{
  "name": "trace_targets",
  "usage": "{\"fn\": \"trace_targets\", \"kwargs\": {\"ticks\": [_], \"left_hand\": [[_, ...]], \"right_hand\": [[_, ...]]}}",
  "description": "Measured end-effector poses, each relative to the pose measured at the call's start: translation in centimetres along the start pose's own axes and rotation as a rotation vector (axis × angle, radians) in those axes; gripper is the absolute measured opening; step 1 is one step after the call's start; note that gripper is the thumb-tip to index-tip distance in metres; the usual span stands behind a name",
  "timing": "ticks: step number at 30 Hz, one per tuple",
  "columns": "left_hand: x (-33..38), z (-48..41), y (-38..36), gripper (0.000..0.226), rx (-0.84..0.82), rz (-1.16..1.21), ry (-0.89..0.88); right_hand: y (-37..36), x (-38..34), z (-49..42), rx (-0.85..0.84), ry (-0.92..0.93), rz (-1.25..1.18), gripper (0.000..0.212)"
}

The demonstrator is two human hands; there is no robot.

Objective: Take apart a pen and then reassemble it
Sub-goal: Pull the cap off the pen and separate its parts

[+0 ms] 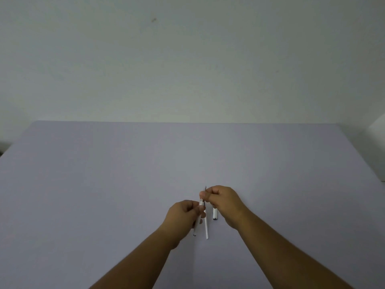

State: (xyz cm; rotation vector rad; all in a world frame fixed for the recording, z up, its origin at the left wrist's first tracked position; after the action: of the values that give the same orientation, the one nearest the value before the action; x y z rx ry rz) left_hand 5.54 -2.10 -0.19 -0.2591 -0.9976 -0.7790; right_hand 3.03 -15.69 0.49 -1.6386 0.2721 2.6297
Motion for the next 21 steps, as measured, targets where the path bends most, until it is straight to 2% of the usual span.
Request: {"fn": "trace_targets", "kwargs": {"ticks": [3, 6, 8, 10, 12, 15, 18, 21], "left_hand": [[0.2, 0.4, -0.5, 0.018, -0.102, 0.139, 0.031], [0.5, 0.5, -0.2, 0.017, -0.066, 0.059, 0.007], [0.7, 0.6, 0.0, 0.018, -0.029, -0.010, -0.019], [1.0, 0.7, 0.0, 0.019, -0.012, -0.059, -0.038], [1.2, 0.9, 0.0, 0.019, 0.000, -0.097, -0.049], [1.6, 0.9, 0.0, 0.018, 0.026, -0.131, -0.057], [1.9, 1.1, 0.0, 0.020, 0.044, -0.174, -0.062], [2.1, 1.2, -0.1, 0.021, 0.051, -0.206, -0.063]], "right_hand": [[-0.3, -0.4, 0.6, -0.075, 0.016, -0.031, 0.016], [-0.5, -0.4, 0.8, -0.130, -0.009, -0.055, 0.019], [-0.2, -0.3, 0.8, -0.089, -0.024, -0.025, 0.024], [0.1, -0.4, 0.7, -0.060, -0.014, -0.033, 0.017], [0.0, -0.5, 0.7, -0.099, -0.001, -0.072, 0.007], [0.1, -0.4, 0.8, -0.109, -0.033, -0.092, 0.006], [0.7, -0.1, 0.8, -0.020, -0.059, -0.039, 0.018], [0.6, -0.1, 0.7, -0.064, -0.029, -0.121, 0.003]]}}
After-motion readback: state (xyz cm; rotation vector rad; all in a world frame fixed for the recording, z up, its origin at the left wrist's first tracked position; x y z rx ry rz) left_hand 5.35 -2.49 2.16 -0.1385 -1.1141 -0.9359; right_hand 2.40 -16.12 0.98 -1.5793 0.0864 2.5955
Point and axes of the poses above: each hand's wrist, its own z-axis away from the middle knuckle, its own y-axis out of the back of the hand, x = y × z, the point moved 8 cm from there along -z, towards the middle knuckle, and after that the axes turned 8 degrees about -x, right-handed, at the moved point
